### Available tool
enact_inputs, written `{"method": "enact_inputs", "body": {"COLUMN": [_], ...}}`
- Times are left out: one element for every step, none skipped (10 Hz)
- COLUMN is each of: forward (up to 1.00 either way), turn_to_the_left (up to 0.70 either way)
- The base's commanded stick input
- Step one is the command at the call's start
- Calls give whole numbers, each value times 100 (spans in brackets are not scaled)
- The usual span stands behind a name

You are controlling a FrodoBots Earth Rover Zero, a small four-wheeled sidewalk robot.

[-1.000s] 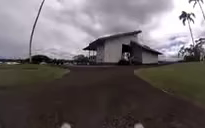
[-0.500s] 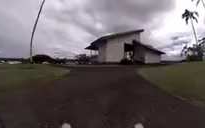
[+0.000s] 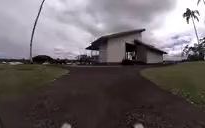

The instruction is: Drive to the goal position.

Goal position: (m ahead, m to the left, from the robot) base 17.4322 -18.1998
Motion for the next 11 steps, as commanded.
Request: {"method": "enact_inputs", "body": {"forward": [70, 70, 70, 70, 70, 70, 70, 70, 70, 70, 70], "turn_to_the_left": [0, 2, 2, 5, 3, 1, 0, 1, -4, -35, -35]}}
